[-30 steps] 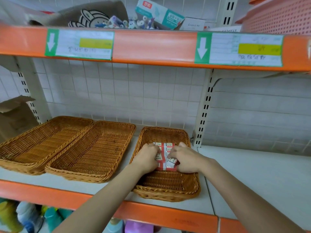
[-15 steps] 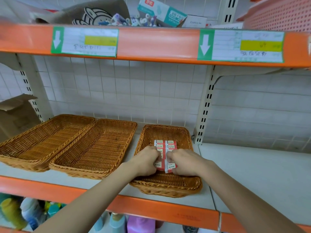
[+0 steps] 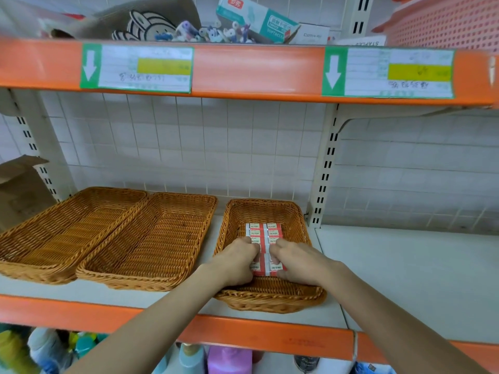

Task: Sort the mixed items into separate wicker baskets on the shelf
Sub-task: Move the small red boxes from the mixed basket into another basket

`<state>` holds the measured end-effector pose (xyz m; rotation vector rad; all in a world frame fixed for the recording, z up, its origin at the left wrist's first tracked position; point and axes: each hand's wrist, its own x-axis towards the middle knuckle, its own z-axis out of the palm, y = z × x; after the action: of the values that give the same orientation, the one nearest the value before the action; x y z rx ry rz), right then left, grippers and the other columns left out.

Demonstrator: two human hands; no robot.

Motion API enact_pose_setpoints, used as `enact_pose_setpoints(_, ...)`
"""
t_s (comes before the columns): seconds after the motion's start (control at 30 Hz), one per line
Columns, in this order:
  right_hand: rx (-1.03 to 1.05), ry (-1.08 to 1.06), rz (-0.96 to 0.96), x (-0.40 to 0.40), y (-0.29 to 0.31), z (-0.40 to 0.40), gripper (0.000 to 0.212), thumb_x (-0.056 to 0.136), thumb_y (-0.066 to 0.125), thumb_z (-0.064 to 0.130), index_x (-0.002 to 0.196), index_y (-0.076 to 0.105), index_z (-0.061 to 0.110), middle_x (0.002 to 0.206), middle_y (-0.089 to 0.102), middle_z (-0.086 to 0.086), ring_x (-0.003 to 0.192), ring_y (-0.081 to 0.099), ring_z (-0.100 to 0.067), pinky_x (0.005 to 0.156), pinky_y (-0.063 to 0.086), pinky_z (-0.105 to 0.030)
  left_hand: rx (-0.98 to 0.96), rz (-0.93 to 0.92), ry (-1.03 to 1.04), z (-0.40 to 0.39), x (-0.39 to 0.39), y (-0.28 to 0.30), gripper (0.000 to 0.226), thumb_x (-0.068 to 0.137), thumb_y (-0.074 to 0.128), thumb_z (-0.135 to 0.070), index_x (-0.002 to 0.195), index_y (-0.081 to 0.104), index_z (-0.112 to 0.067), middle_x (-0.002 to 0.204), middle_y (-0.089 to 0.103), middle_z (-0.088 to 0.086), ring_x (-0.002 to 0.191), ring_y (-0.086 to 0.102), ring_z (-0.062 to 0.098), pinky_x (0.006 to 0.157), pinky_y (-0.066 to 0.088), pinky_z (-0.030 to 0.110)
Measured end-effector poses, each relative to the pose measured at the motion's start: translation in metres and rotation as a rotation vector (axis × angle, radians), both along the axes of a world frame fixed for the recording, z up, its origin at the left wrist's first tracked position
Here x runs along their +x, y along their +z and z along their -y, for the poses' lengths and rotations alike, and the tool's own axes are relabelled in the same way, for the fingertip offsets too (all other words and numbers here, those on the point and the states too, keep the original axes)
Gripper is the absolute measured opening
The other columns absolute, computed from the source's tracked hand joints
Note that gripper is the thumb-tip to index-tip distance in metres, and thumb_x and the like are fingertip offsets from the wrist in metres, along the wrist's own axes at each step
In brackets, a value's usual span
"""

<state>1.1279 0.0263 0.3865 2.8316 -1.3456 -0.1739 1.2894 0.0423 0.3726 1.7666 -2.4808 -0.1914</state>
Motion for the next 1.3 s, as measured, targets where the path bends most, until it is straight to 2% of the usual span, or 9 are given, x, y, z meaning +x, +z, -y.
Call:
enact_pose_setpoints(0.1,-0.029,-0.010,-0.002,0.000,0.001,-0.003,0.032,0.094,0.057,0.029,0.122,0.050,0.015,0.121,0.052,-0.003,0.106,0.052,-0.019,0.086,0.043,-0.031,-0.008,0.007,-0.015,-0.001,-0.001,0.001,0.038,0.088,0.060,-0.020,0.124,0.052,-0.008,0.121,0.049,0.009,0.114,0.047,0.024,0.094,0.043,0.029)
enact_pose_setpoints(0.2,-0.095,-0.037,0.012,-0.001,0.001,-0.006,0.030,0.095,0.051,0.032,0.120,0.053,0.017,0.123,0.053,-0.001,0.115,0.045,-0.018,0.097,0.033,-0.034,-0.043,0.003,-0.019,-0.003,-0.003,0.004,0.029,0.092,0.053,-0.026,0.115,0.055,-0.008,0.113,0.051,0.009,0.110,0.049,0.024,0.086,0.043,0.028)
enact_pose_setpoints(0.37,-0.117,-0.126,0.088,-0.010,-0.001,-0.011,0.044,0.099,0.041,0.032,0.141,0.041,0.019,0.141,0.043,0.000,0.129,0.035,-0.018,0.110,0.023,-0.038,-0.095,0.008,0.004,0.000,-0.016,0.011,0.042,0.098,0.045,-0.030,0.133,0.043,-0.007,0.130,0.045,0.012,0.124,0.040,0.027,0.103,0.037,0.034)
enact_pose_setpoints(0.47,-0.093,-0.171,0.139,-0.018,0.003,-0.015,0.054,0.100,0.039,0.038,0.150,0.028,0.019,0.153,0.031,0.000,0.141,0.023,-0.017,0.116,0.013,-0.038,-0.059,0.045,0.018,0.001,-0.024,0.014,0.051,0.100,0.041,-0.036,0.141,0.034,-0.008,0.141,0.037,0.014,0.132,0.033,0.031,0.110,0.033,0.041)
enact_pose_setpoints(0.53,-0.058,-0.211,0.150,-0.027,0.006,-0.019,0.060,0.102,0.033,0.043,0.154,0.016,0.019,0.160,0.016,0.000,0.147,0.010,-0.016,0.119,0.005,-0.040,-0.028,0.051,0.023,0.003,-0.030,0.014,0.057,0.101,0.036,-0.039,0.147,0.025,-0.009,0.150,0.030,0.015,0.138,0.027,0.033,0.113,0.029,0.044)
enact_pose_setpoints(0.67,0.042,-0.279,0.130,-0.053,0.010,-0.024,0.070,0.100,0.023,0.055,0.155,-0.002,0.019,0.162,-0.007,0.002,0.149,-0.008,-0.014,0.120,-0.004,-0.047,0.033,0.051,0.020,0.006,-0.045,0.011,0.064,0.102,0.024,-0.047,0.154,0.006,-0.015,0.161,0.008,0.008,0.148,0.006,0.028,0.119,0.013,0.044)
enact_pose_setpoints(0.83,0.081,-0.281,0.107,-0.105,0.010,-0.031,0.072,0.099,0.022,0.057,0.155,-0.006,0.021,0.161,-0.013,0.003,0.148,-0.013,-0.017,0.119,-0.006,-0.049,0.044,0.052,0.098,-0.008,-0.090,0.017,0.062,0.101,0.021,-0.051,0.154,0.002,-0.024,0.161,-0.010,0.003,0.148,-0.008,0.027,0.120,0.000,0.044)
enact_pose_setpoints(1.07,0.036,-0.324,0.030,-0.174,-0.002,-0.039,0.069,0.100,0.020,0.057,0.154,-0.009,0.024,0.161,-0.016,0.001,0.148,-0.015,-0.021,0.118,-0.007,-0.053,-0.002,0.068,0.111,-0.030,-0.172,0.020,0.064,0.102,0.022,-0.048,0.154,-0.003,-0.019,0.160,-0.012,0.005,0.148,-0.011,0.023,0.120,-0.003,0.043)
enact_pose_setpoints(1.3,0.006,-0.359,0.059,-0.228,0.003,-0.042,0.067,0.101,0.021,0.053,0.154,-0.007,0.023,0.162,-0.011,0.001,0.148,-0.013,-0.020,0.118,-0.005,-0.052,0.019,0.154,0.099,-0.027,-0.227,0.022,0.066,0.102,0.023,-0.050,0.154,-0.001,-0.017,0.161,-0.009,0.009,0.148,-0.008,0.027,0.120,0.000,0.044)
